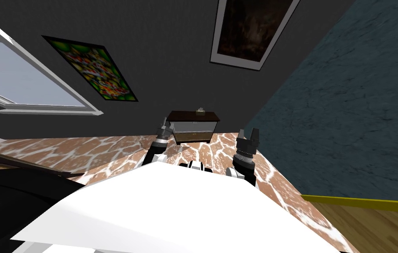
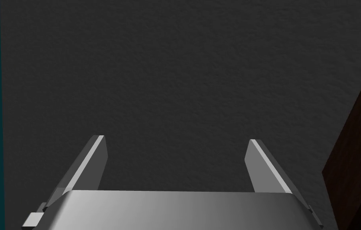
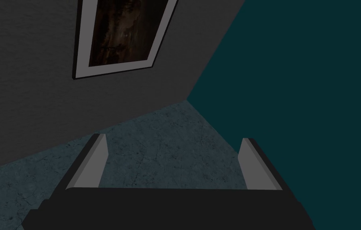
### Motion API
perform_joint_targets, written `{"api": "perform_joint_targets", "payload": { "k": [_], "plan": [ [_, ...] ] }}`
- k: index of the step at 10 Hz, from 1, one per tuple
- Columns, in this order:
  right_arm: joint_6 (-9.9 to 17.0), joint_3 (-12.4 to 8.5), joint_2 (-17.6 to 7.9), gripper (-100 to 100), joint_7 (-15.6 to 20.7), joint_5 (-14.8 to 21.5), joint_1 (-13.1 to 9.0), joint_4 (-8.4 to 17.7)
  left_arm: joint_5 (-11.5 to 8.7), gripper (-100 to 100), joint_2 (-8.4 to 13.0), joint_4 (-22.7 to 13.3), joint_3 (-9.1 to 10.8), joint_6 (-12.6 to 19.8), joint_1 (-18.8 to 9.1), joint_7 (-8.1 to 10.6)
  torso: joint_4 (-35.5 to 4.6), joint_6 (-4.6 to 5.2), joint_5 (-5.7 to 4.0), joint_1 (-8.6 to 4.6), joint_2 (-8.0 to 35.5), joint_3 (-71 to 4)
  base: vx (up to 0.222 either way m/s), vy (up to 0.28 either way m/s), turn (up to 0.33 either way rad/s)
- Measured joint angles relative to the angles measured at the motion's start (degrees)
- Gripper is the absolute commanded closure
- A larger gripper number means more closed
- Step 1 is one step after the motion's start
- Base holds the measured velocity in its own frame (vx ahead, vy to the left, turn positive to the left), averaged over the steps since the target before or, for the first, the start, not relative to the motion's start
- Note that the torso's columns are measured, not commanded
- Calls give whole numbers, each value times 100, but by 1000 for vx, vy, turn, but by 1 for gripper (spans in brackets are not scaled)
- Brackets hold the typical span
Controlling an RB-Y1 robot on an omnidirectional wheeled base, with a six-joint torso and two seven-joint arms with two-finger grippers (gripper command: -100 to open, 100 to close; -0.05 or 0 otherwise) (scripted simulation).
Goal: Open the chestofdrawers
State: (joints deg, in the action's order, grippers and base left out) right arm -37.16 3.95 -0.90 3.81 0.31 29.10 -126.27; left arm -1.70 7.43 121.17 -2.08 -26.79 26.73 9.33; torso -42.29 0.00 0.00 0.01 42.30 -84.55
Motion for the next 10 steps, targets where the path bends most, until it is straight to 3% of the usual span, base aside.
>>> {"api": "perform_joint_targets", "payload": {
  "k": [10],
  "plan": [
    [0,0,0,0,0,0,0,0,-61,-100,296,-1647,182,-1123,-138,85,-1,0,2,4,6,3,136,-37,2]
  ]
}}
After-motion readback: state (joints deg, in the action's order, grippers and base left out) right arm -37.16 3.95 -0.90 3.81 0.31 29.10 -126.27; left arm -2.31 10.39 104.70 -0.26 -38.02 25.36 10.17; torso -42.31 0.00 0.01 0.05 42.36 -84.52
